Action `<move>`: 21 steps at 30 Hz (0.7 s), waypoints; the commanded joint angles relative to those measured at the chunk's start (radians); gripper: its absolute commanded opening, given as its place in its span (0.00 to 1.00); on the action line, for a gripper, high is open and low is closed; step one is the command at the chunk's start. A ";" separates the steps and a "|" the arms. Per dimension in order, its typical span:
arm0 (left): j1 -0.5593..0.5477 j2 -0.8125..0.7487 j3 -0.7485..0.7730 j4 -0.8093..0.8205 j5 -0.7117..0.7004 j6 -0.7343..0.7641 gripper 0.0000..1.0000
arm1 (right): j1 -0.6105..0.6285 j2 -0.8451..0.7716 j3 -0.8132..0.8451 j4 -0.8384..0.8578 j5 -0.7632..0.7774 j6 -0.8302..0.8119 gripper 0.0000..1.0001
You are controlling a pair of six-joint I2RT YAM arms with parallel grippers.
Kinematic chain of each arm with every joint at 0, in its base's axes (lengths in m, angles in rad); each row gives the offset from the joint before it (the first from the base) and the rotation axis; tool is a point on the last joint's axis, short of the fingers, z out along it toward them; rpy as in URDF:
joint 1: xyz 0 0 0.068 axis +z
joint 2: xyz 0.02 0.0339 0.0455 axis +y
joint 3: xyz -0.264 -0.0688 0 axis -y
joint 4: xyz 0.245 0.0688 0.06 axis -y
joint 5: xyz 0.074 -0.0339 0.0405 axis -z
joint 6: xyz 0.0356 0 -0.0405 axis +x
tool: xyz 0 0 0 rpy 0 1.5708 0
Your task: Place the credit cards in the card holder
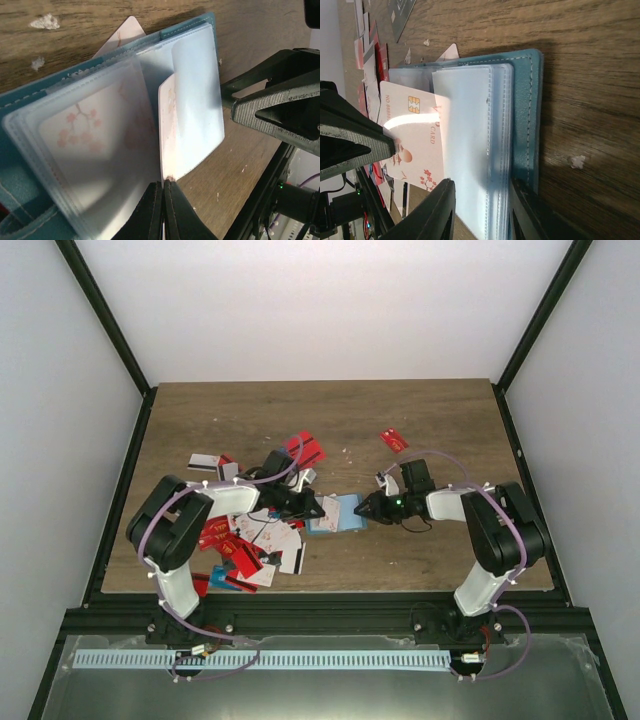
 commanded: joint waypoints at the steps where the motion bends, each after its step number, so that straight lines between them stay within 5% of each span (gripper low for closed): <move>1: 0.003 0.033 0.020 0.019 0.002 -0.009 0.04 | 0.019 0.016 0.019 0.013 -0.012 -0.012 0.32; 21: 0.002 0.065 0.033 0.081 -0.001 -0.067 0.04 | 0.027 0.011 -0.011 0.026 -0.021 0.002 0.31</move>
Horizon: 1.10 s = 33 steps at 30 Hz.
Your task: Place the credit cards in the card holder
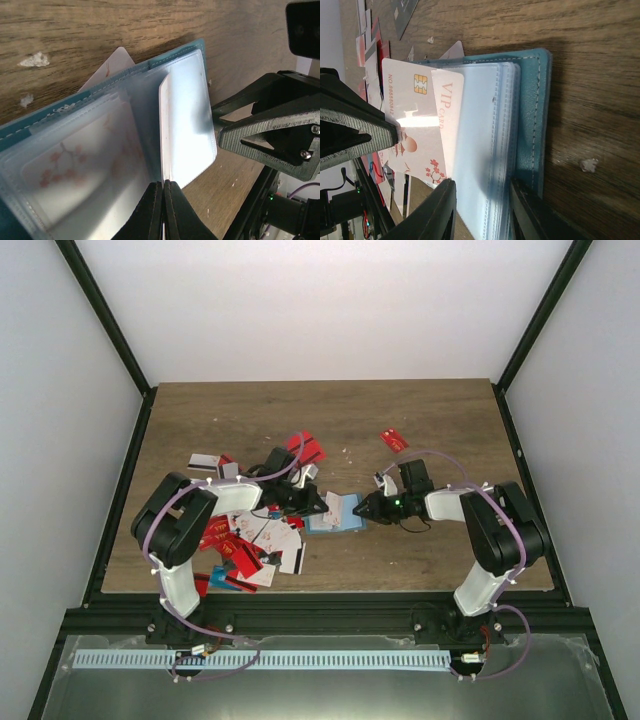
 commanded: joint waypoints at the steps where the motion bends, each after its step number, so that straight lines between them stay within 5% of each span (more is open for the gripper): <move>1: 0.002 0.027 0.002 0.027 -0.009 -0.018 0.04 | 0.015 0.005 -0.012 0.013 -0.020 0.004 0.31; 33: -0.076 -0.008 -0.109 0.175 -0.049 -0.169 0.04 | 0.051 -0.017 -0.082 0.078 -0.020 0.095 0.30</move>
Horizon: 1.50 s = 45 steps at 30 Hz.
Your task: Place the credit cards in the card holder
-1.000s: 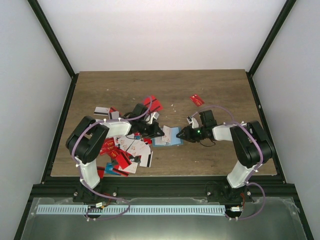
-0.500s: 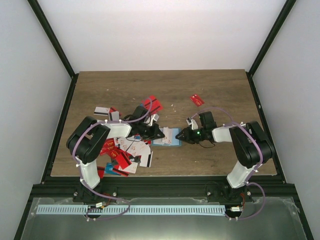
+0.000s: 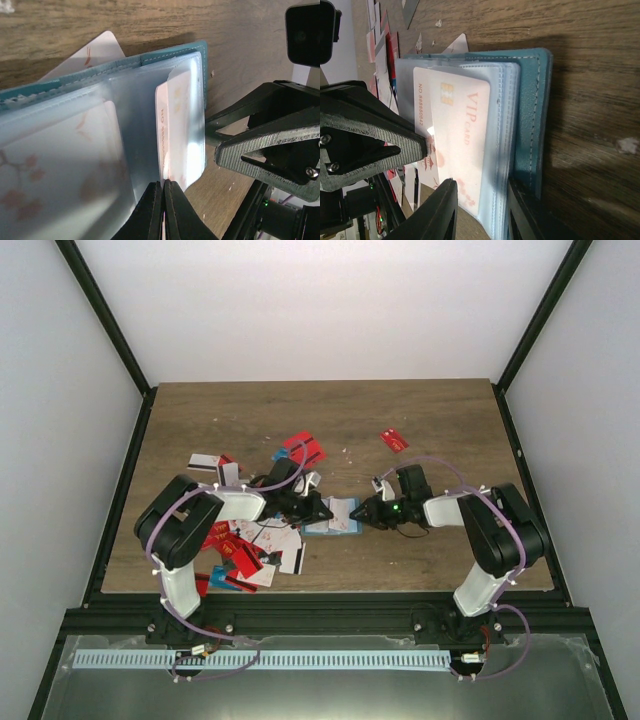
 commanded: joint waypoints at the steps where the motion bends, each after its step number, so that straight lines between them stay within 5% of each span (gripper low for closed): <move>1: -0.026 -0.014 -0.038 0.034 -0.028 -0.057 0.04 | 0.024 -0.012 -0.023 -0.022 0.010 0.015 0.30; 23: -0.109 0.000 -0.068 0.092 -0.134 -0.206 0.05 | 0.024 -0.031 -0.073 0.036 0.025 0.085 0.30; 34: -0.137 -0.011 -0.045 0.067 -0.141 -0.214 0.16 | 0.025 -0.039 -0.074 0.035 0.034 0.090 0.30; 45: -0.143 -0.090 -0.006 -0.096 -0.215 -0.118 0.45 | 0.022 -0.078 -0.058 -0.011 0.060 0.069 0.30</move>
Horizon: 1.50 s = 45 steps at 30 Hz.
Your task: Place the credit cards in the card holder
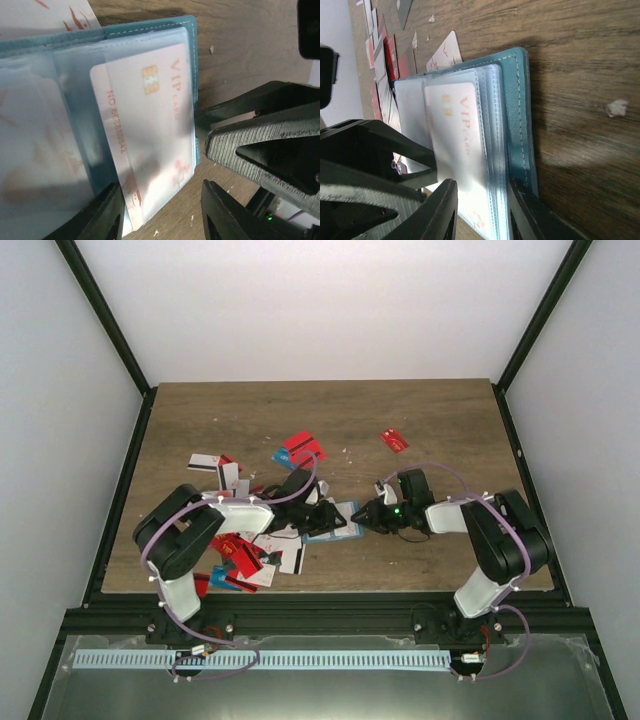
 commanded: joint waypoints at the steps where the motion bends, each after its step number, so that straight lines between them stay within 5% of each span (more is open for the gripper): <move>1: -0.005 -0.057 0.031 -0.145 -0.056 0.075 0.48 | 0.012 -0.040 0.006 -0.067 0.038 -0.022 0.30; 7: -0.005 -0.105 0.051 -0.248 -0.069 0.127 0.66 | 0.001 -0.079 0.033 -0.124 0.055 -0.050 0.31; 12: -0.005 -0.158 0.073 -0.319 -0.098 0.172 0.71 | -0.008 -0.124 0.047 -0.158 0.061 -0.071 0.34; 24: -0.004 -0.132 0.119 -0.373 -0.172 0.324 0.15 | -0.005 -0.139 0.054 -0.125 -0.043 -0.082 0.39; 45: -0.005 0.007 0.115 -0.308 -0.133 0.345 0.08 | 0.032 0.009 0.065 -0.058 -0.066 -0.061 0.38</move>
